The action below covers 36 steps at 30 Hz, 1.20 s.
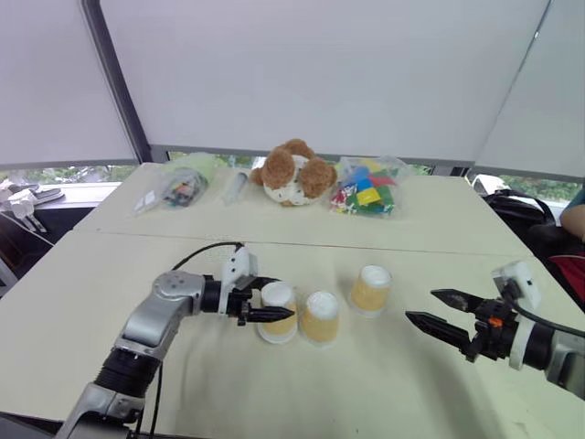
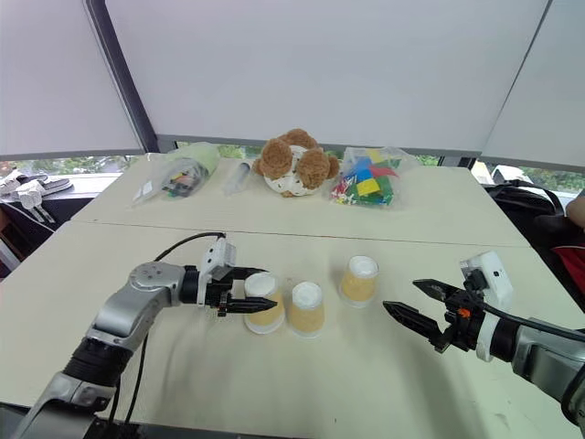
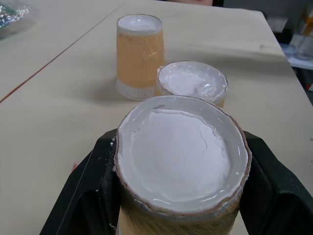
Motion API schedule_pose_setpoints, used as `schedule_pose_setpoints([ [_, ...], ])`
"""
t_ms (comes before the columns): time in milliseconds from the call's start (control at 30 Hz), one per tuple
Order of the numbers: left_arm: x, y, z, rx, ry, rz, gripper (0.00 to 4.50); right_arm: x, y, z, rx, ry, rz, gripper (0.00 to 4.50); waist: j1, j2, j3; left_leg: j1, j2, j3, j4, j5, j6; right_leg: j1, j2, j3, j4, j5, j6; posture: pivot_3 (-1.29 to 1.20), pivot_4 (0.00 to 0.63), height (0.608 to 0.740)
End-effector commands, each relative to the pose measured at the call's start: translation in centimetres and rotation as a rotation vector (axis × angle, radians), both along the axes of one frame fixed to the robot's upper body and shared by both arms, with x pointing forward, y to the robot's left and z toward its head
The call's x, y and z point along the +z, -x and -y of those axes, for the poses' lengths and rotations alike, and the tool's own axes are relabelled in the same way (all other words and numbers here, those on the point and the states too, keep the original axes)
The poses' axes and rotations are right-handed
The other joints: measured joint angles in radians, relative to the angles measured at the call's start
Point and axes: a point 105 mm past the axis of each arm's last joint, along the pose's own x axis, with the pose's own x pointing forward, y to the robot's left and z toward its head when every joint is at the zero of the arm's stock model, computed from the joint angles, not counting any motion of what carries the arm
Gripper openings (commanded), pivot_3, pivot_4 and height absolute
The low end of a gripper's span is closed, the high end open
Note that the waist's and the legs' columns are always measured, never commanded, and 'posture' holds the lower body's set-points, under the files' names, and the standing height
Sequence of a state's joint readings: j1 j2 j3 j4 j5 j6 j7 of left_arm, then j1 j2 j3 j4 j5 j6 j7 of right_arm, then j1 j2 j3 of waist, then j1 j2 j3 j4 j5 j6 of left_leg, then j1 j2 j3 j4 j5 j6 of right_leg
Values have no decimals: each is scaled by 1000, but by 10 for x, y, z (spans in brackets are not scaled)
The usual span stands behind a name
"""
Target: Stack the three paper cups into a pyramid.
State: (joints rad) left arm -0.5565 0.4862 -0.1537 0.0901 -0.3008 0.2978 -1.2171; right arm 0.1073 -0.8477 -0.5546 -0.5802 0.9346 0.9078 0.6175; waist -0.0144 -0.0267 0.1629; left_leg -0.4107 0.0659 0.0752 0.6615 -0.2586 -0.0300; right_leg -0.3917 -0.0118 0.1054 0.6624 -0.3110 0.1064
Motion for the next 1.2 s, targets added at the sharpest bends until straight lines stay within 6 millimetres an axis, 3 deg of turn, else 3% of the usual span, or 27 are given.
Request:
schedule_pose_setpoints([
  [33, 8, -3, 5, -4, 10, 67, 2413, 9, 1, 0, 1, 16, 46, 4500, 0, 0, 0, 0, 0, 0, 0, 0, 0, 0, 0, 0, 0, 0, 0, 0, 150, 740],
  [267, 6, -1, 8, -2, 13, 63, 2413, 9, 0, 0, -4, 15, 49, 4500, 1, 0, 0, 0, 0, 0, 0, 0, 0, 0, 0, 0, 0, 0, 0, 0, 150, 740],
  [400, 4, 1, 9, -2, 14, 61, 4318, 9, -2, -2, 3, 10, 52, 4500, 0, 0, 0, 0, 0, 0, 0, 0, 0, 0, 0, 0, 0, 0, 0, 0, 150, 740],
  [433, 2, 2, 9, -3, 12, 60, 4443, 9, -3, -2, 4, 9, 52, 4500, 0, 0, 0, 0, 0, 0, 0, 0, 0, 0, 0, 0, 0, 0, 0, 0, 150, 740],
  [667, 4, 2, 4, 19, 14, 70, 4443, 11, -8, -3, 2, 2, 73, 4500, 1, 0, 0, 0, 0, 0, 0, 0, 0, 0, 0, 0, 0, 0, 0, 0, 150, 740],
  [833, 41, -2, -17, 82, 54, 90, 4443, 15, -18, -4, -10, -23, 121, 4500, -3, 0, 0, 0, 0, 0, 0, 0, 0, -1, 0, 0, 0, 0, 0, 0, 150, 740],
  [1100, 78, 22, -52, 118, -35, 82, 4443, 3, -50, -17, -19, 5, 192, 4500, -6, 0, 1, 0, 1, 1, -1, 0, 0, -2, 0, 1, 0, 0, 0, 0, 150, 740],
  [1200, 80, 39, -59, 119, -73, 47, 4443, -4, -61, -22, -17, 19, 202, 4500, -5, 0, 1, 0, 1, 1, -1, 0, 0, -2, 0, 1, 0, 0, 0, 0, 150, 740],
])
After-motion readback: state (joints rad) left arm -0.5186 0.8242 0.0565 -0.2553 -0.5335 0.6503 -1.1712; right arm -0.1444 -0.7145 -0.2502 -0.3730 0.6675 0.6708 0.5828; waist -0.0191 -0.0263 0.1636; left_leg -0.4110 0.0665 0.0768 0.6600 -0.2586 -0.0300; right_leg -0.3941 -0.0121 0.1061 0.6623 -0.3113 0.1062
